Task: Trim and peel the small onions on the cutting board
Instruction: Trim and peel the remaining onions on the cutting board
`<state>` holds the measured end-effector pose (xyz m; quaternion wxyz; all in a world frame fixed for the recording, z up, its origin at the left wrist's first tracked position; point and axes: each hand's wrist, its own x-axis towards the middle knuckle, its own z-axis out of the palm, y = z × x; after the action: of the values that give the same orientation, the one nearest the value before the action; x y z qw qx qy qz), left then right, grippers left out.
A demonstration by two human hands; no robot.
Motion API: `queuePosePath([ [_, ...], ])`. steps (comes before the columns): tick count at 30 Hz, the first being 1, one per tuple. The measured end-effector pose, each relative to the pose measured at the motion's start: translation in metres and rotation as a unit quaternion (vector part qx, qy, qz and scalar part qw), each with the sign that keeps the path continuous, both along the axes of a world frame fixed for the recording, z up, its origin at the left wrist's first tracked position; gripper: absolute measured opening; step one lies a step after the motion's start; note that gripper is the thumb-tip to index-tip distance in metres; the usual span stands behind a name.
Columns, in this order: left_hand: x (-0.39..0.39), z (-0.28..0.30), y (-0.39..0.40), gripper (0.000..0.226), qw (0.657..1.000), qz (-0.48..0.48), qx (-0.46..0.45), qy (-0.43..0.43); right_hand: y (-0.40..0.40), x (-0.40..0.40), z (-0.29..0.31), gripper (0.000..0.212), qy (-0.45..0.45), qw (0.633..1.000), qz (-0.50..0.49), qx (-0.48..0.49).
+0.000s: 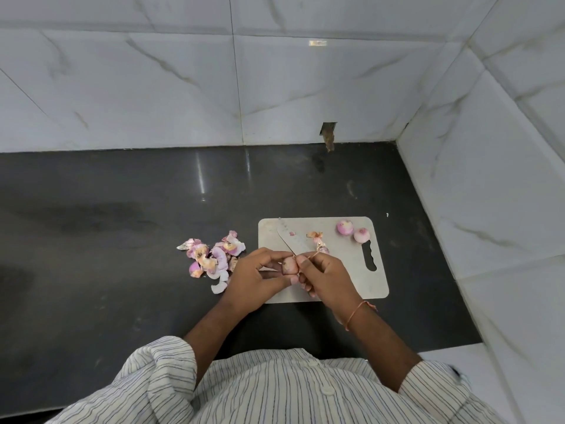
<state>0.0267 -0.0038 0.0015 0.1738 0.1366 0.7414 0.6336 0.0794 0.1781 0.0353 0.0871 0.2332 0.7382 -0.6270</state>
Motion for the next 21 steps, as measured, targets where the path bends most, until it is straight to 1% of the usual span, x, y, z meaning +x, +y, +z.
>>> queuePosePath([
  [4,0.000,-0.001,0.002,0.041,0.999,0.014,0.012,-0.039,-0.001,0.004,-0.002,0.025,0.014,0.999,-0.022,-0.038],
  [7,0.001,0.000,0.008,0.034,0.994,0.042,0.044,-0.094,-0.003,0.007,0.002,0.025,0.028,0.990,-0.069,-0.119],
  [9,0.003,0.001,0.011,0.037,0.985,0.049,0.087,-0.137,-0.003,0.006,0.004,0.025,0.034,0.986,-0.077,-0.145],
  [12,0.003,-0.001,0.015,0.042,0.977,0.051,0.118,-0.168,0.001,0.004,0.001,0.025,0.032,0.982,-0.082,-0.167],
  [15,0.000,-0.002,0.013,0.043,0.964,0.099,0.145,-0.199,0.015,0.002,-0.001,0.025,0.027,0.972,-0.125,-0.200],
  [17,-0.004,-0.004,0.007,0.041,0.961,0.115,0.150,-0.201,0.025,0.001,-0.001,0.023,-0.003,0.983,-0.108,-0.150],
  [19,-0.007,-0.004,0.001,0.039,0.958,0.119,0.160,-0.205,0.028,0.001,-0.003,0.020,-0.051,0.994,-0.060,-0.081],
  [21,-0.010,-0.004,-0.002,0.042,0.955,0.117,0.171,-0.213,0.020,0.001,-0.008,0.020,-0.087,0.996,-0.018,-0.029],
])
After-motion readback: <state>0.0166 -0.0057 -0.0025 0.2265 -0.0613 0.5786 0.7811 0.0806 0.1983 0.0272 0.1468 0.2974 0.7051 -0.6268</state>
